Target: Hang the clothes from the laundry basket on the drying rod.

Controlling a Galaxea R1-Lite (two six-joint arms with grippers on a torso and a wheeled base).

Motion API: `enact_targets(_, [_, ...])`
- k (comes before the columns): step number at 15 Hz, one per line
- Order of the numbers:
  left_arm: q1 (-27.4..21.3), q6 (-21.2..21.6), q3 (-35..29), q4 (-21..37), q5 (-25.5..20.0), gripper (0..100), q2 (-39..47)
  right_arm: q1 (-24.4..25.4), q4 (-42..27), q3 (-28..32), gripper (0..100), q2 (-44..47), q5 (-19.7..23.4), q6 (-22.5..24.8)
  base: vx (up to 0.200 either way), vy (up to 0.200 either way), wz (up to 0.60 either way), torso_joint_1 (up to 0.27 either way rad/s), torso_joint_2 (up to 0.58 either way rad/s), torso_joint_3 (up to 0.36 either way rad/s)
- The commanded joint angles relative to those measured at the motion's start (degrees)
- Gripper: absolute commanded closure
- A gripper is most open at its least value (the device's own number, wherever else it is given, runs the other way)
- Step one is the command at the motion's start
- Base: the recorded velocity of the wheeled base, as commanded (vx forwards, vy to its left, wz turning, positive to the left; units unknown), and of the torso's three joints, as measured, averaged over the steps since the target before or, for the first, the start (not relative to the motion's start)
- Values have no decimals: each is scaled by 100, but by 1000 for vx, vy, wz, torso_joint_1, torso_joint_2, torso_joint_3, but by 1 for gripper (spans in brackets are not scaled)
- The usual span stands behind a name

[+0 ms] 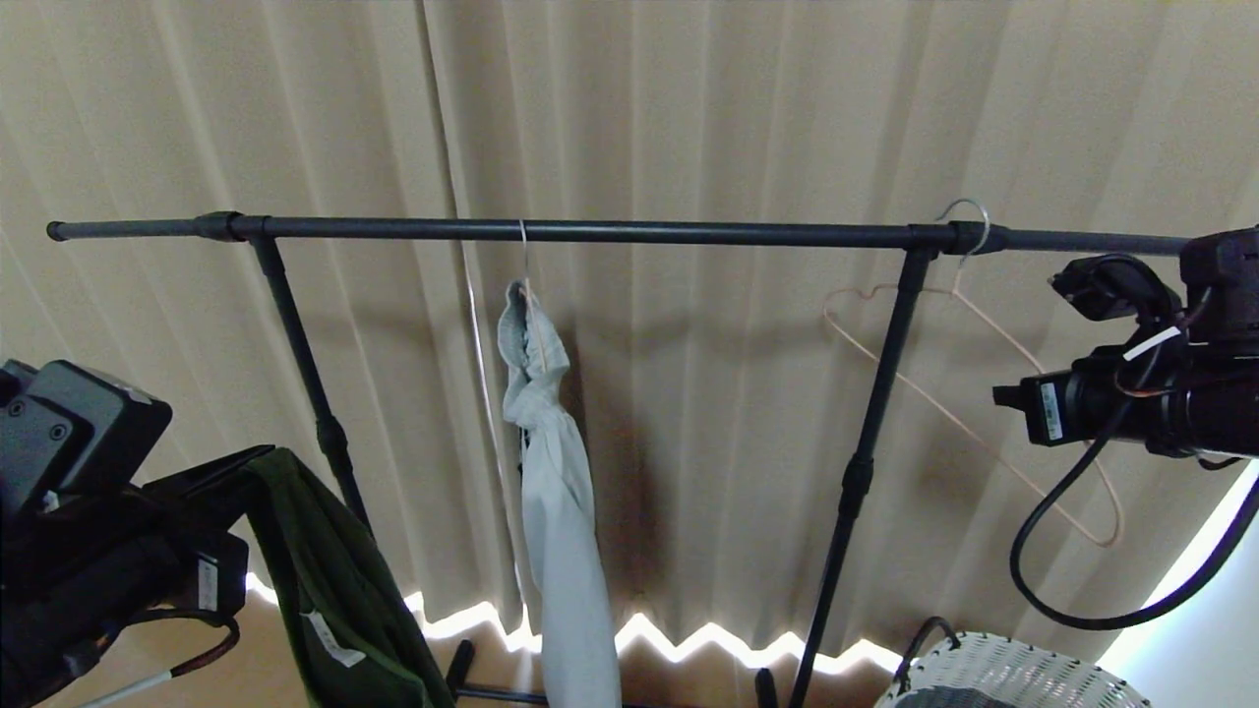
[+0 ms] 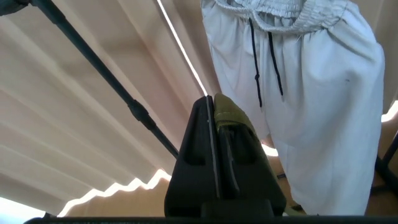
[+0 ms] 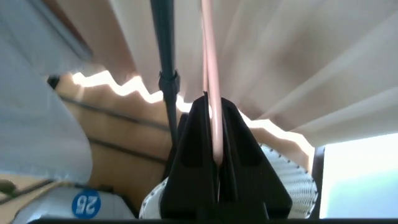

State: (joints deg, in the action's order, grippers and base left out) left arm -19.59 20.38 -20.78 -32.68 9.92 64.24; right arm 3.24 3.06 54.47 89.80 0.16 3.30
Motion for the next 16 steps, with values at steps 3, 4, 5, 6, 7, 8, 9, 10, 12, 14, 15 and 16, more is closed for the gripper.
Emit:
enact_targets(3, [175, -17, 136, -54, 1, 100, -26, 1, 415, -411, 100, -533, -156, -49, 0, 0, 0, 0, 0, 0])
enact_targets(4, [175, -17, 189, -107, 1, 100, -44, 1, 424, -446, 100, -560, -165, -49, 0, 0, 0, 0, 0, 0])
enact_targets(5, [175, -8, 259, -239, 1, 100, -44, -8, 432, -604, 100, -692, -174, -67, 0, 0, 0, 0, 0, 0])
enact_targets(6, [184, -17, 268, -335, 1, 100, -52, -25, 432, -797, 100, -876, -218, -93, 0, 0, 0, 0, 0, 0])
enact_targets(7, [210, -26, 277, -370, 10, 100, -61, -34, 432, -982, 100, -1025, -271, -84, 0, 0, 0, 0, 0, 0])
enact_targets(8, [263, -17, 303, -397, 10, 100, -88, -34, 441, -1140, 100, -1157, -323, -84, 0, 0, 0, 0, 0, 0])
enact_targets(9, [403, -17, 321, -423, 10, 100, -105, -34, 441, -1492, 100, -1606, -552, -93, 0, 0, 0, 0, 0, 0])
enact_targets(10, [430, -8, 329, -423, 10, 100, -114, -34, 441, -1676, 100, -1878, -570, -84, 0, 0, 0, 0, 0, 0])
enact_targets(12, [430, 18, 338, -414, 10, 100, -131, -43, 441, -1940, 100, -2054, -587, -84, -100, 0, 0, 1, 1, 1])
enact_targets(14, [430, 18, 373, -423, 10, 100, -140, -166, 476, -2441, 100, -2274, -605, -102, -200, 0, 0, 12, 5, 2])
enact_targets(15, [430, 18, 373, -423, 10, 100, -140, -184, 731, -2696, 100, -2317, -605, -111, -200, 0, 0, 2, -2, 7])
enact_targets(16, [430, 18, 373, -423, 10, 100, -149, -272, 1091, -2942, 100, -2300, -596, -102, -200, 0, 0, -2, 2, 7])
